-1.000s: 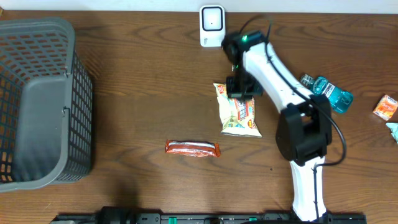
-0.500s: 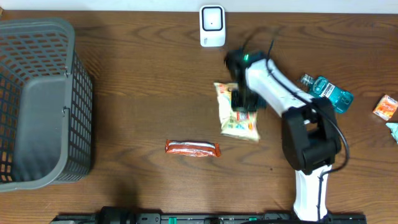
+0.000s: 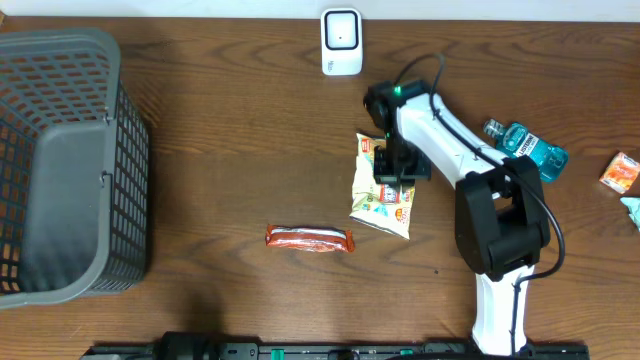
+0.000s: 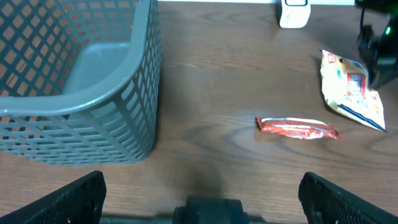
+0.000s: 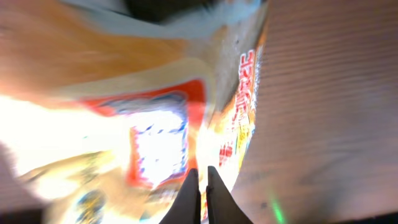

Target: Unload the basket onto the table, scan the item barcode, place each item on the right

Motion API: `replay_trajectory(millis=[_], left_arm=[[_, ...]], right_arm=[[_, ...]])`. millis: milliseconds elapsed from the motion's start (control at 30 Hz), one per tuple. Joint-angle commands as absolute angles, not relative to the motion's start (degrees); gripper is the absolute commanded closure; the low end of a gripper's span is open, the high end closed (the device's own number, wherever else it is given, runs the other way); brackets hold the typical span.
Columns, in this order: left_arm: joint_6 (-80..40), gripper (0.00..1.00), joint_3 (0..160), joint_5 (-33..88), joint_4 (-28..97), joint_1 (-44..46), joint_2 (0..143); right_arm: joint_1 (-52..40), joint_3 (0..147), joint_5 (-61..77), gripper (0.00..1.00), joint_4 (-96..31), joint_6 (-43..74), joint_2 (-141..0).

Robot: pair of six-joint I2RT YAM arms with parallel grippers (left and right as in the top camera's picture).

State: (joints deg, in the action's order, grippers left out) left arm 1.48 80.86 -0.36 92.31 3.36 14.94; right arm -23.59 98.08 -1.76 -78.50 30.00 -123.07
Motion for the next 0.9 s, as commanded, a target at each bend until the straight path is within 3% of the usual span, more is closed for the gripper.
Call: replay_trajectory(millis=[0,100,167,200,233,600,800,867], left_arm=[[1.43,0.01,80.75,-0.71,96.66,3.07,15.18],[1.45,0.01,80.75,-0.71,96.66,3.07,15.18],[1.43,0.01,80.75,-0.71,96.66,3.07,15.18],[1.43,0.01,80.75,-0.71,96.66,3.07,15.18],[1.43,0.01,80.75,-0.71,96.66,3.07,15.18],[1.43,0.01,80.75,-0.71,96.66,3.07,15.18],[1.43,0.01,80.75,-0.71,96.66,3.07,15.18],[1.45,0.01,80.75,-0.71,96.66,3.07,15.18]], right_arm=[[-24.97,104.68,-0.89,0.67,-80.84,30.02,-122.74],[-26.76,105.41,-0.97,0.45,-81.19,33.12,-122.74],[-28.34,104.73,-1.26,0.23,-79.79,34.74,-122.96],[-29.39,103.90,-2.39,0.05,-78.28,35.66,-122.96],[-30.33,102.98,-4.19,0.01,-76.75,37.06,-122.96],[-35.20,90.94,-21.15,0.01,-66.26,50.72,-124.55],[-32.40,87.70,-13.93,0.01,-62.24,38.63,-131.44],[-32.10,87.70,-10.55,0.09,-62.08,34.65,-135.52]])
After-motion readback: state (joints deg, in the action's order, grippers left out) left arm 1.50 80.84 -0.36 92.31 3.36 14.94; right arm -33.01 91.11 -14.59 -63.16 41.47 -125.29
